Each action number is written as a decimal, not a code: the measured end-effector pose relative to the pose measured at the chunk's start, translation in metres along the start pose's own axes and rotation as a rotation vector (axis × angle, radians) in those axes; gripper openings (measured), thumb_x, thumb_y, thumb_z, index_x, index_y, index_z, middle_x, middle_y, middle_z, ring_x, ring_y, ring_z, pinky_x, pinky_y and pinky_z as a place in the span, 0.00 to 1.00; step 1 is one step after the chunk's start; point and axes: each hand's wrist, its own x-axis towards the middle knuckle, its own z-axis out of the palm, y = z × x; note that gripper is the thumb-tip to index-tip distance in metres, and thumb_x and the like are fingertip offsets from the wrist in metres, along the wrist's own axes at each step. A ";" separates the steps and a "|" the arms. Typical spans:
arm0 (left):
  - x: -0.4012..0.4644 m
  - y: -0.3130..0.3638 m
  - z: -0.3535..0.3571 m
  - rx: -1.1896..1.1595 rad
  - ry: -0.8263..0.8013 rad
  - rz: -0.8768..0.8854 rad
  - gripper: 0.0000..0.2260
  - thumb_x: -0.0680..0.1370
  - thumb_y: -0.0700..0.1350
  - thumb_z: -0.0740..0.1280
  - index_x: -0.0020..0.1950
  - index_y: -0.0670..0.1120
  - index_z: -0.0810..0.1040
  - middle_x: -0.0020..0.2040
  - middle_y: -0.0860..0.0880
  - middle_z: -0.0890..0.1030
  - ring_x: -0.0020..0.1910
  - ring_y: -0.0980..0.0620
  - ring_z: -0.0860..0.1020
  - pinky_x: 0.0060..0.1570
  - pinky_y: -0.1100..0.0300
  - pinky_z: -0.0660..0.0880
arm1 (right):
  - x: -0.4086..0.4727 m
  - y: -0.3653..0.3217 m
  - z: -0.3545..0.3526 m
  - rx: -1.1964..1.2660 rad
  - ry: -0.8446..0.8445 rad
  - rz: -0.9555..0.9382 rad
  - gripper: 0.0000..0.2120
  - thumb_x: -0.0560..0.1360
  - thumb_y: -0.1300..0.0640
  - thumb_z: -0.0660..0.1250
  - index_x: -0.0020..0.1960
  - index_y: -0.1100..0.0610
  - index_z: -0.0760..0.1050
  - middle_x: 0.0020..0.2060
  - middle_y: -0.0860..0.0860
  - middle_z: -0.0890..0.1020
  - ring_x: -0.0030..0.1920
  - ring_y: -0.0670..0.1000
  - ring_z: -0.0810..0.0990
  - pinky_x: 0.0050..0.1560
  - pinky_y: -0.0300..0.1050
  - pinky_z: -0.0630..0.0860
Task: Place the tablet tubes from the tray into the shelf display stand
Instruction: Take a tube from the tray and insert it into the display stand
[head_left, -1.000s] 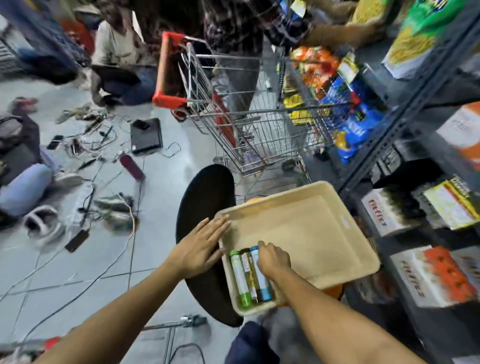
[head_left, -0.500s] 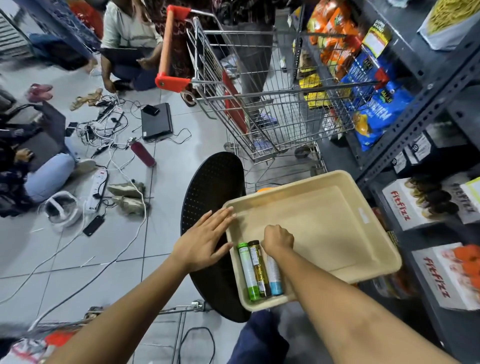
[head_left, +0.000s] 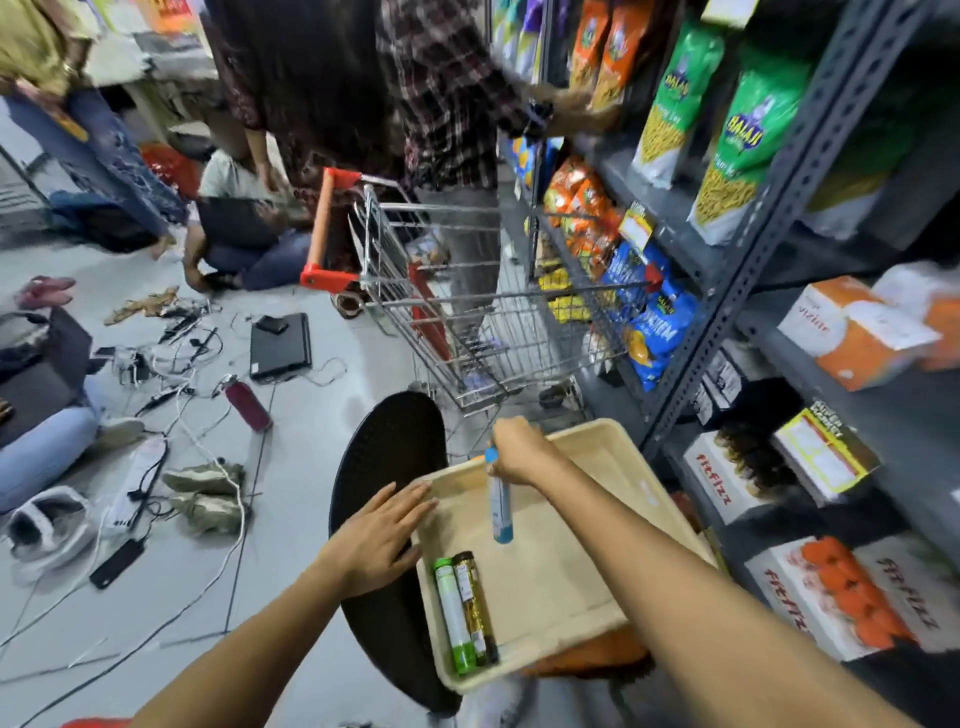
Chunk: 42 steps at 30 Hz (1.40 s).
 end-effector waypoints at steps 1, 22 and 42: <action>0.009 0.004 -0.009 0.005 0.036 0.011 0.27 0.79 0.58 0.53 0.74 0.46 0.60 0.75 0.45 0.61 0.74 0.52 0.53 0.72 0.57 0.40 | -0.011 0.001 -0.025 -0.010 0.041 -0.026 0.13 0.75 0.59 0.69 0.57 0.64 0.77 0.57 0.61 0.81 0.58 0.61 0.79 0.53 0.48 0.76; 0.236 0.400 -0.298 -0.151 0.799 0.793 0.26 0.78 0.55 0.57 0.73 0.44 0.63 0.75 0.48 0.60 0.74 0.53 0.55 0.71 0.49 0.46 | -0.463 0.076 -0.377 -0.366 0.855 0.337 0.09 0.76 0.51 0.67 0.50 0.55 0.81 0.42 0.50 0.83 0.44 0.51 0.78 0.47 0.42 0.72; 0.139 0.720 -0.350 -0.245 0.440 1.064 0.23 0.81 0.56 0.49 0.69 0.45 0.67 0.70 0.45 0.70 0.66 0.47 0.69 0.62 0.55 0.65 | -0.752 0.145 -0.362 -0.290 0.918 1.216 0.12 0.73 0.60 0.64 0.54 0.57 0.83 0.52 0.52 0.85 0.48 0.52 0.82 0.46 0.44 0.79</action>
